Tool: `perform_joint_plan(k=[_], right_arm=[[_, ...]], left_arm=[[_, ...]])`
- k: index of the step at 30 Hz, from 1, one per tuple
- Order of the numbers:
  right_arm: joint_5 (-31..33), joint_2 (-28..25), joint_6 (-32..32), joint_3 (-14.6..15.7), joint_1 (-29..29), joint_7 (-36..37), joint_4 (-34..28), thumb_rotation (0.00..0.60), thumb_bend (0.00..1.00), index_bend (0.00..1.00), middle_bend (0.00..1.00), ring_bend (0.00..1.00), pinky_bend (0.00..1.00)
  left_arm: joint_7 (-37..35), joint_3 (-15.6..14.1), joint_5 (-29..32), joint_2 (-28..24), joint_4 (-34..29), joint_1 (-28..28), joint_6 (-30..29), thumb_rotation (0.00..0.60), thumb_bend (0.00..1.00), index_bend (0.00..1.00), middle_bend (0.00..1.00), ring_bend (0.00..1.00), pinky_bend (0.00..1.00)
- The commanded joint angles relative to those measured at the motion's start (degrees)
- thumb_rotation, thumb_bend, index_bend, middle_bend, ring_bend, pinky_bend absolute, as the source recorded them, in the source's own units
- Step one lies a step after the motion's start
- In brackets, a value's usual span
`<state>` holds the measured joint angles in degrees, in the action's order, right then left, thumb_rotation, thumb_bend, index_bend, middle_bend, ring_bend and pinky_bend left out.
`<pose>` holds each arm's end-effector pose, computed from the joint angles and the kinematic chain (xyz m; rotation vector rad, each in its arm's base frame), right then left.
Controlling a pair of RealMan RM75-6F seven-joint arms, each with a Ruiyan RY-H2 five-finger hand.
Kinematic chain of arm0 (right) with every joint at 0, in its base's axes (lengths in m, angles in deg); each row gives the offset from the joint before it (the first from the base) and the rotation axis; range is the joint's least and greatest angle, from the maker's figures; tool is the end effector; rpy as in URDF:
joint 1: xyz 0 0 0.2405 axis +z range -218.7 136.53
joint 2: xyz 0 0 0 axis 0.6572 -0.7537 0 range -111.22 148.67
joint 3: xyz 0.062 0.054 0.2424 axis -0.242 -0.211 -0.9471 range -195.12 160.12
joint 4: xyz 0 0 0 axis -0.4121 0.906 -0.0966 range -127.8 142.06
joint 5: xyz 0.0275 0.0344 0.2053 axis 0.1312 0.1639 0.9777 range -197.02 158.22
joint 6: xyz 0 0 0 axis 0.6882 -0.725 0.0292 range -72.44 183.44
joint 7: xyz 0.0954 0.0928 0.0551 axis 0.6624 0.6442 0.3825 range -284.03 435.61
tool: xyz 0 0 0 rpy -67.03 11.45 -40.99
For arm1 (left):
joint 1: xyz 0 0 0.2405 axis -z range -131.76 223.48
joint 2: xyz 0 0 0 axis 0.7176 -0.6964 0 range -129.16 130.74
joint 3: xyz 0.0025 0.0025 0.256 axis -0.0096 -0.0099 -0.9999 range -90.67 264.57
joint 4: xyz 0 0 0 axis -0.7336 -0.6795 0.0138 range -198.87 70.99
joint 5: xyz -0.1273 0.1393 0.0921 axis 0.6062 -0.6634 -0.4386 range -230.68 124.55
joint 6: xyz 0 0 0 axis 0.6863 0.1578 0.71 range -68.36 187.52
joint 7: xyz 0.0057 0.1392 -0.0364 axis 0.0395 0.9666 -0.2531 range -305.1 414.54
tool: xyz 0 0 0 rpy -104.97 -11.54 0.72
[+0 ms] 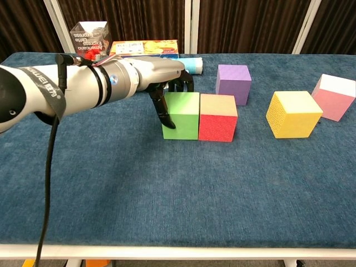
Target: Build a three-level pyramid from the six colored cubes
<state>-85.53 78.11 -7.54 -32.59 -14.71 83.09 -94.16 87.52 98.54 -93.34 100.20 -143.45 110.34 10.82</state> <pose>-0.2218 -0.3179 0.1629 1.3916 -1.1751 1.1424 -0.0348 0.3648 -0.0851 -2.0729 -0.9292 -0.8415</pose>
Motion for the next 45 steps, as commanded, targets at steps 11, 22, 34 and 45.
perform_joint_plan(k=[11, 22, 34, 45], right_arm=[[-0.2, -0.1, -0.1, 0.0, -0.2, 0.2, 0.0, 0.600, 0.12, 0.00, 0.03, 0.00, 0.00], [-0.3, -0.1, -0.1, -0.1, -0.2, 0.4, 0.3, 0.600, 0.12, 0.00, 0.03, 0.00, 0.00], [-0.4, -0.2, -0.2, -0.2, -0.5, 0.9, 0.4, 0.600, 0.12, 0.00, 0.03, 0.00, 0.00], [-0.7, -0.3, -0.3, -0.2, -0.6, 1.1, 0.2, 0.600, 0.12, 0.00, 0.03, 0.00, 0.00]], left_arm=[[0.4, 0.3, 0.9, 0.5, 0.5, 0.8, 0.1, 0.600, 0.13, 0.30, 0.50, 0.32, 0.08], [1.3, 0.0, 1.7, 0.6, 0.5, 1.2, 0.0, 0.600, 0.13, 0.27, 0.47, 0.32, 0.08], [2.5, -0.1, 3.4, 0.3, -0.4, 1.9, -0.2, 0.600, 0.13, 0.20, 0.34, 0.32, 0.08], [1.7, 0.1, 2.7, -1.6, -4.2, 1.2, -1.8, 0.600, 0.13, 0.14, 0.18, 0.18, 0.08]])
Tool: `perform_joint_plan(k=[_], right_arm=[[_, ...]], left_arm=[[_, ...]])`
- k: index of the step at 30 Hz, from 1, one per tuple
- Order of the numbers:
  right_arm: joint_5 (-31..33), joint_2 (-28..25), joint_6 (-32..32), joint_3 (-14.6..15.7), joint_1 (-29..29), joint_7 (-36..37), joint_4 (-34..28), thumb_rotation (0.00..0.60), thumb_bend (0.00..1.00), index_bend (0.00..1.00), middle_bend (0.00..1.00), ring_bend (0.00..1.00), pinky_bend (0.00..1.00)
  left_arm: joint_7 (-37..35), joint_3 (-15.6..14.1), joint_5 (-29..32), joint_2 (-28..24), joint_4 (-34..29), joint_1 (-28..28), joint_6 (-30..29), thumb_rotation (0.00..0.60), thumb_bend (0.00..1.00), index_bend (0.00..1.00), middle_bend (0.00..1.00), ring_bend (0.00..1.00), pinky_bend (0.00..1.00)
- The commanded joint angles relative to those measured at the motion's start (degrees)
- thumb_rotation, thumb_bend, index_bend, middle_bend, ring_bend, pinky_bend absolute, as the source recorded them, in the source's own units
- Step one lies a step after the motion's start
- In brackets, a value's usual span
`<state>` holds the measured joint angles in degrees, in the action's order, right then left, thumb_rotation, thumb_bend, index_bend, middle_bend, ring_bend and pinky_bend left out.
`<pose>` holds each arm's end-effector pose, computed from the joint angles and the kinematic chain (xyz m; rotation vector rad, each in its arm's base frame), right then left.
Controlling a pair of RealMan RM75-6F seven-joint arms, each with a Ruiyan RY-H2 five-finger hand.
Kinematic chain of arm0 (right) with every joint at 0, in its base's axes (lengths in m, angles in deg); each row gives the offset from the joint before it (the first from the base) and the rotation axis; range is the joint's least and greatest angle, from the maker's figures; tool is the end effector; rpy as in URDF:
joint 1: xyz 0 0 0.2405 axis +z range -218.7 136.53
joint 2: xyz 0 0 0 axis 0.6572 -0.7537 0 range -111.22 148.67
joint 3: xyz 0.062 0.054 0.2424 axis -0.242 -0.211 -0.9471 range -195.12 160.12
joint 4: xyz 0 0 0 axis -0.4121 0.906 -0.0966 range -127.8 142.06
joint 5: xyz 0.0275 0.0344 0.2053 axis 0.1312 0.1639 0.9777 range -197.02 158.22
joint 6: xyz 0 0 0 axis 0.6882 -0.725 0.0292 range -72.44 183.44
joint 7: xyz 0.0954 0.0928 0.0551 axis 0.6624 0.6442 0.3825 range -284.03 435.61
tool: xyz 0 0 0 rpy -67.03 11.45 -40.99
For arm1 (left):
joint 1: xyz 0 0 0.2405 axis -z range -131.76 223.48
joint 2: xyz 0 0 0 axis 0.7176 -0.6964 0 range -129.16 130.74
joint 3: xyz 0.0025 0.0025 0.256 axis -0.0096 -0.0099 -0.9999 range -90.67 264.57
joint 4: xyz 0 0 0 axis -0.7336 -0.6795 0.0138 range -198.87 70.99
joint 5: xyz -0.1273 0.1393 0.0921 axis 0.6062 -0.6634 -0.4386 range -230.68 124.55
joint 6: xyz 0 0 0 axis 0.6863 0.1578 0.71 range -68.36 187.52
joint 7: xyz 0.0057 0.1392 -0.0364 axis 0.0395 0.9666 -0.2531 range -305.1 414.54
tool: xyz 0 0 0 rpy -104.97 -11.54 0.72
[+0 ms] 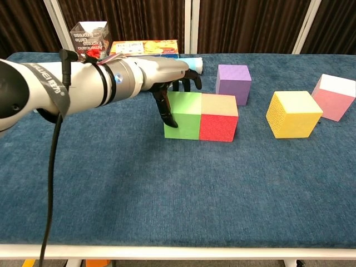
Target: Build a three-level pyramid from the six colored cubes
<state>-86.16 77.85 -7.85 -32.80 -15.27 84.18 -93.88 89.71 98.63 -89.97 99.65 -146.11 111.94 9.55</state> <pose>-0.2240 -0.3170 0.1662 1.3810 -1.1744 1.1538 -0.0249 0.3595 -0.0838 -2.0803 -0.9371 -0.8336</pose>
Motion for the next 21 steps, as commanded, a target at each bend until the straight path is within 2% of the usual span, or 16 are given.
perform_joint_plan(k=[1, 5, 11, 15, 21], right_arm=[[-0.1, 0.0, 0.0, 0.0, 0.0, 0.1, -0.1, 0.600, 0.12, 0.00, 0.03, 0.00, 0.00], [-0.3, 0.1, -0.3, 0.0, -0.2, 0.4, -0.1, 0.600, 0.13, 0.00, 0.03, 0.00, 0.00], [-1.2, -0.1, -0.7, 0.5, -0.8, 1.0, -0.3, 0.600, 0.13, 0.00, 0.03, 0.00, 0.00], [-2.2, -0.2, -1.1, 0.9, -1.3, 1.5, -0.5, 0.600, 0.13, 0.00, 0.03, 0.00, 0.00], [-3.5, -0.4, -1.3, 1.9, -1.9, 1.6, -1.0, 0.600, 0.13, 0.00, 0.03, 0.00, 0.00]], left_arm=[[-0.6, 0.0, -1.0, -1.7, -2.5, -0.7, -0.8, 0.600, 0.12, 0.14, 0.17, 0.17, 0.08], [-2.6, 0.3, -3.4, -5.6, -7.8, -2.4, -2.3, 0.600, 0.12, 0.14, 0.15, 0.16, 0.08], [-10.1, 0.3, -10.5, -15.0, -15.3, -8.4, -5.1, 0.600, 0.12, 0.14, 0.16, 0.16, 0.07], [-14.6, -0.8, -14.3, -20.1, -14.9, -12.9, -7.6, 0.600, 0.12, 0.14, 0.16, 0.16, 0.07], [-20.4, -3.3, -16.1, -24.4, -10.3, -17.6, -6.1, 0.600, 0.13, 0.14, 0.16, 0.16, 0.07]])
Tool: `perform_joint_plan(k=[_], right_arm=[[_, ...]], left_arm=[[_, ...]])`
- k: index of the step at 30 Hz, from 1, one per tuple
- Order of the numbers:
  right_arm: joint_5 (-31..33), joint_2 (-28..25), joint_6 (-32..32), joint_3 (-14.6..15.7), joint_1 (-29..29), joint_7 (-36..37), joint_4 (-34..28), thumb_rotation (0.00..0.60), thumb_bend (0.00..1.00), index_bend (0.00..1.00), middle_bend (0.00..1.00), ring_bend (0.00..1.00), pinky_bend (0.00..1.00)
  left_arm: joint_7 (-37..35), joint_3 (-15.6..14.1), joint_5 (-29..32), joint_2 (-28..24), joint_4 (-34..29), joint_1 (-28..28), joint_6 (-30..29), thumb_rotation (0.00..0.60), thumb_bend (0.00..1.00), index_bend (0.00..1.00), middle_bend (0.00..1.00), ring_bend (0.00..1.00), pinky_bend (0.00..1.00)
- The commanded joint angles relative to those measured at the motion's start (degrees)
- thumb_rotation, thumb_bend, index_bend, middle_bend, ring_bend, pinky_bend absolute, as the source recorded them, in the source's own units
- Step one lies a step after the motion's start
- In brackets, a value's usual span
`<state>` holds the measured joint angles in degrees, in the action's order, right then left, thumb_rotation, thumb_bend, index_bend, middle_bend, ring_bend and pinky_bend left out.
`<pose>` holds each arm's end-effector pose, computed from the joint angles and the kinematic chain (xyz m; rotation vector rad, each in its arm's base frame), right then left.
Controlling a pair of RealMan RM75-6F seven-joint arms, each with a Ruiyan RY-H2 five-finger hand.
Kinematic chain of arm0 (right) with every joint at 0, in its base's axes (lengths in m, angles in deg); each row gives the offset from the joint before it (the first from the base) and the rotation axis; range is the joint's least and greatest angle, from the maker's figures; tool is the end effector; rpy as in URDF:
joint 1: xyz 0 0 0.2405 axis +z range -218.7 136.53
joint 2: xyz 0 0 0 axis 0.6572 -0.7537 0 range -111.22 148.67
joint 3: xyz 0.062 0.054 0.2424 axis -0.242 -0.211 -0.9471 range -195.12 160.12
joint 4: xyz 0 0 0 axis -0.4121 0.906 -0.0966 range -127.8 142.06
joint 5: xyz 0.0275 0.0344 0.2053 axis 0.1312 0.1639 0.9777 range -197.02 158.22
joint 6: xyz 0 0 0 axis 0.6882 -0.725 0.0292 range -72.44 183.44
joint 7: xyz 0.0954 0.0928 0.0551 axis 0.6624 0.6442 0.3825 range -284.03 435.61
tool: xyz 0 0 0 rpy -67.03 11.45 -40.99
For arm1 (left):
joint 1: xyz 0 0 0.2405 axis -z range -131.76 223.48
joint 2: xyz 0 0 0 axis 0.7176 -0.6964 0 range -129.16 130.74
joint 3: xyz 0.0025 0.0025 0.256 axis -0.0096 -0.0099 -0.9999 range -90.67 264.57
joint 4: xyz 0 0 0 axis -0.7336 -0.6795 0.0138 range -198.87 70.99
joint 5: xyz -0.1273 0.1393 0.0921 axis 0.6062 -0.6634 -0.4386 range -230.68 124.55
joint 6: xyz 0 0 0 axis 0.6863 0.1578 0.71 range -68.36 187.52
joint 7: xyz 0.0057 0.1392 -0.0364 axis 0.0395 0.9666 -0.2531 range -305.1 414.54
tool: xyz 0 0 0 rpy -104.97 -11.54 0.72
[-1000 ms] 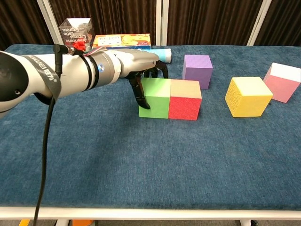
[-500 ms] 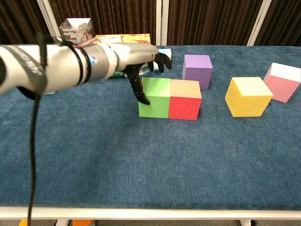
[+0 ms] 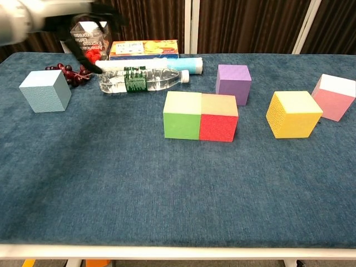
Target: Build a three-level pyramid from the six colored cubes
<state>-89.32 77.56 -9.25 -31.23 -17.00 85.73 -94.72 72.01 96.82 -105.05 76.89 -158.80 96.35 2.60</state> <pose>-0.2279 -0.3035 0.1632 1.3986 -1.1839 1.1612 -0.1194 0.3712 0.0489 -1.7909 -0.9901 -0.9704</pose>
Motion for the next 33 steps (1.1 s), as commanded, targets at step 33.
perform_joint_plan(k=[33], right_arm=[[4.7, 16.7, 13.1, 5.4, 8.8, -16.3, 16.1, 0.600, 0.04, 0.00, 0.16, 0.00, 0.00]], left_arm=[[-16.5, -1.4, -10.1, -5.7, 2.8, -15.2, -3.6, 0.600, 0.12, 0.15, 0.16, 0.16, 0.07]])
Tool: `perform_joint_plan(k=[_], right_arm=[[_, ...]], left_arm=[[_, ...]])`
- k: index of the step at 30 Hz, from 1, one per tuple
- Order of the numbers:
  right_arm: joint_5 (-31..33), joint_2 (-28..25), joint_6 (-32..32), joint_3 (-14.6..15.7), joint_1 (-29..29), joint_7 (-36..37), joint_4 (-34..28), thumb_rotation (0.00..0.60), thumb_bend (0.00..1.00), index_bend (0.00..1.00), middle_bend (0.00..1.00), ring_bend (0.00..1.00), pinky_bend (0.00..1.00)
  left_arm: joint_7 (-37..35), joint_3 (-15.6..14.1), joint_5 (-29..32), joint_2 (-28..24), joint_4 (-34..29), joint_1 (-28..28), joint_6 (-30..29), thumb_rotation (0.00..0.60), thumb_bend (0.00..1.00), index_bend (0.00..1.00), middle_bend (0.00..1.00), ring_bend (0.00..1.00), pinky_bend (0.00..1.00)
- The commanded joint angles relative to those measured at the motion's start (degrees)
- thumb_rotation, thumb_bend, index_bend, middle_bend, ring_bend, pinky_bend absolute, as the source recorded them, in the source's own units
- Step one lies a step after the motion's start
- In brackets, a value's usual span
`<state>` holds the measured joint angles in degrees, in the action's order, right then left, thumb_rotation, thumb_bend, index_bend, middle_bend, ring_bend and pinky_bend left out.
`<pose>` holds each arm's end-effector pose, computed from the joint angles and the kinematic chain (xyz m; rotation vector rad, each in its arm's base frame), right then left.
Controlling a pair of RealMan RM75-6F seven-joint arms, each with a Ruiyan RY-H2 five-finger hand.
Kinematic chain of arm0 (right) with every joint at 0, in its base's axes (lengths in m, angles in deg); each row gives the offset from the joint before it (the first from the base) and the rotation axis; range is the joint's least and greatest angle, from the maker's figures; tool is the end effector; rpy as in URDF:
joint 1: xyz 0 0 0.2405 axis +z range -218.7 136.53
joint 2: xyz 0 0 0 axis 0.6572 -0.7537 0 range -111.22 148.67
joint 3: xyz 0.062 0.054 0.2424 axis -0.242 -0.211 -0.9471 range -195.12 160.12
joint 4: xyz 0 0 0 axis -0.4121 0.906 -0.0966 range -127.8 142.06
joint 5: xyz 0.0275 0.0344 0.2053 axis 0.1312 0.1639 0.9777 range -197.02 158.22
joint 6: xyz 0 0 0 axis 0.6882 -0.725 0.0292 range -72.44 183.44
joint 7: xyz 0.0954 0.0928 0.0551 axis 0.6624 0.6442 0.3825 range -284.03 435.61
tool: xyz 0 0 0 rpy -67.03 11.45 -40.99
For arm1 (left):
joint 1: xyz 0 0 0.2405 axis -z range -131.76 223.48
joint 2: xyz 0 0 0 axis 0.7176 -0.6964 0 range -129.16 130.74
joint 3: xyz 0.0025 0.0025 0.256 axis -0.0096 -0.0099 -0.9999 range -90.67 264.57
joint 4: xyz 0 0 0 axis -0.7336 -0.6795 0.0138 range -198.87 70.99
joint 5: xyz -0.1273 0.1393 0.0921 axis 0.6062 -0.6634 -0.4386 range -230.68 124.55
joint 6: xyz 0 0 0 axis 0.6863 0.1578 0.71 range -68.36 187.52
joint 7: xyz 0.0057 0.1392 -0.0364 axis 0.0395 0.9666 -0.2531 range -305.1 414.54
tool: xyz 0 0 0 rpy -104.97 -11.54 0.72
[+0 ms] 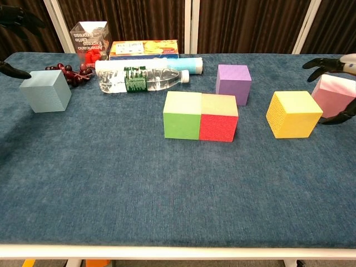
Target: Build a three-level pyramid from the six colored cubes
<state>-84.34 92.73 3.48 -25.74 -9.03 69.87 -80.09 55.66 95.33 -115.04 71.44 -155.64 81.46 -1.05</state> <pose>-0.2479 -0.3254 0.0609 1.6809 -1.1539 0.7940 -0.2184 0.3417 0.0939 -1.5538 -1.1358 -0.9933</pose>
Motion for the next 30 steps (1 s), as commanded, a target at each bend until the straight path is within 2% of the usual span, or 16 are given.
perform_joint_plan(k=[1, 6, 10, 13, 15, 23, 30], right_arm=[[-0.4, 2.0, 0.4, -0.1, 1.0, -0.5, 1.9, 0.600, 0.04, 0.00, 0.16, 0.00, 0.00], [-1.9, 4.6, 0.6, 0.0, 1.6, 0.8, 4.5, 0.600, 0.06, 0.00, 0.19, 0.00, 0.00], [-3.3, 6.4, 0.3, 0.3, 1.7, 2.4, 6.7, 0.600, 0.09, 0.00, 0.29, 0.00, 0.00], [-4.3, 7.4, -0.7, 0.2, 1.4, 3.4, 7.6, 0.600, 0.13, 0.00, 0.39, 0.03, 0.00], [-5.1, 7.5, -1.5, 0.1, 1.2, 4.6, 7.3, 0.600, 0.14, 0.00, 0.42, 0.05, 0.00], [-4.9, 6.6, -1.8, -0.5, 1.4, 4.0, 3.3, 0.600, 0.15, 0.00, 0.42, 0.05, 0.00], [-2.0, 8.8, -0.8, -1.3, 2.8, 0.6, 2.6, 0.600, 0.15, 0.00, 0.42, 0.05, 0.00]], left_arm=[[-0.3, 0.1, -0.2, -0.5, -0.5, -0.4, 0.0, 0.600, 0.12, 0.15, 0.16, 0.16, 0.07], [-0.9, 0.7, -0.5, -0.9, -0.7, -1.0, 0.1, 0.600, 0.11, 0.15, 0.16, 0.16, 0.07], [-1.3, 1.1, -0.6, -1.2, -0.6, -1.4, 0.3, 0.600, 0.11, 0.15, 0.16, 0.16, 0.07], [-1.8, 1.5, -0.8, -1.4, -0.6, -1.7, 0.2, 0.600, 0.11, 0.15, 0.16, 0.16, 0.07], [-2.2, 1.8, -0.8, -1.5, -0.6, -1.9, 0.2, 0.600, 0.11, 0.15, 0.16, 0.16, 0.07], [-3.0, 2.3, -1.6, -1.9, -0.9, -2.7, -0.1, 0.600, 0.11, 0.15, 0.16, 0.16, 0.07], [-3.8, 2.6, -2.4, -1.9, -0.6, -3.1, 0.0, 0.600, 0.11, 0.15, 0.16, 0.16, 0.07]])
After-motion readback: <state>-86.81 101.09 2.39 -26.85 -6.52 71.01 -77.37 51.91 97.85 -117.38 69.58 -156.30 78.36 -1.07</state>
